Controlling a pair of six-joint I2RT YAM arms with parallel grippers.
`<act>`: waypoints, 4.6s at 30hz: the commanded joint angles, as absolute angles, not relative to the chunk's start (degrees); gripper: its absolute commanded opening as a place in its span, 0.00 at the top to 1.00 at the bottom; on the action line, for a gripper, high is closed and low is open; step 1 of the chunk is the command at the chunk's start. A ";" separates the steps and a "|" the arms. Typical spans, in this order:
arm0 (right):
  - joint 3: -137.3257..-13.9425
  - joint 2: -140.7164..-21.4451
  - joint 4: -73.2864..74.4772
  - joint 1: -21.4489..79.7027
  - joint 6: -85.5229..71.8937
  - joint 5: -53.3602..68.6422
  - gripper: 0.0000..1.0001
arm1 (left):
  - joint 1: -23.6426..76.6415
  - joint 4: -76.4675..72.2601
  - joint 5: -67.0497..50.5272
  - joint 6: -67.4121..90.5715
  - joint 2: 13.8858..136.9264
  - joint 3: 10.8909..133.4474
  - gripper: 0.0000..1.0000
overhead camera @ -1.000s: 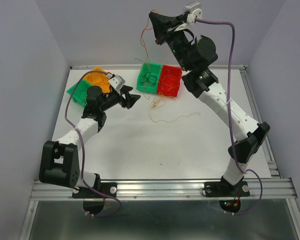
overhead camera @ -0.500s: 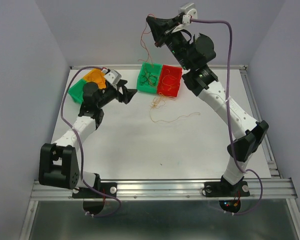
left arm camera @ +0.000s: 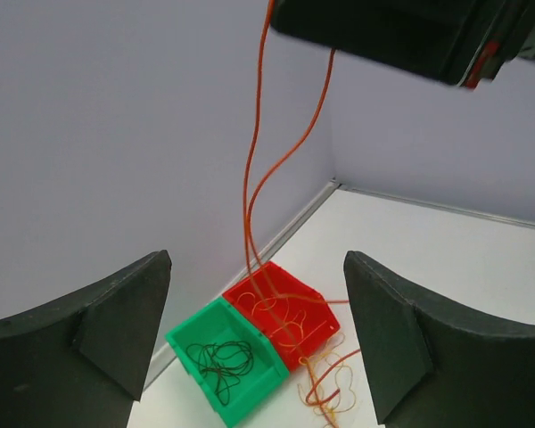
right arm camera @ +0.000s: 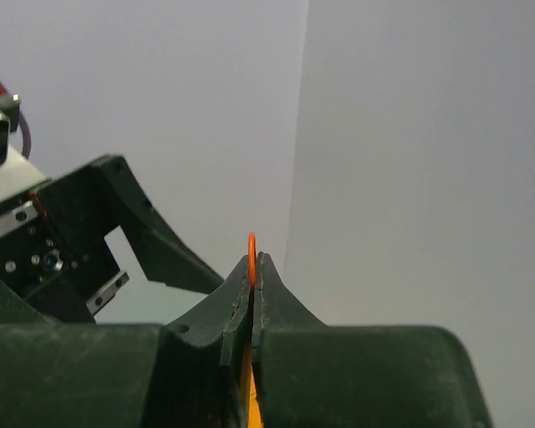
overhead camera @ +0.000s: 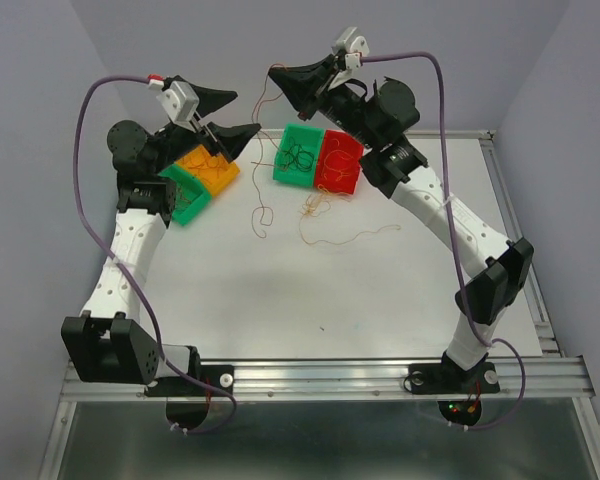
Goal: Untangle the cables
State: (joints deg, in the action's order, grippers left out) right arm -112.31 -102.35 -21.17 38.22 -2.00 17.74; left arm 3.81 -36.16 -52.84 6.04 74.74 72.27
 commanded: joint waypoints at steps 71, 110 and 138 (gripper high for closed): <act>-72.41 -113.99 -66.79 38.05 -7.99 49.03 0.08 | 15.38 22.33 -33.31 -18.81 84.73 116.80 1.00; -60.81 -89.21 -46.95 38.58 -9.94 34.90 0.99 | 17.40 10.20 -34.88 -21.36 86.05 88.61 1.00; -66.71 -91.41 -45.26 36.47 -12.83 27.77 0.99 | 17.67 -11.42 -53.53 -13.72 74.09 62.14 1.00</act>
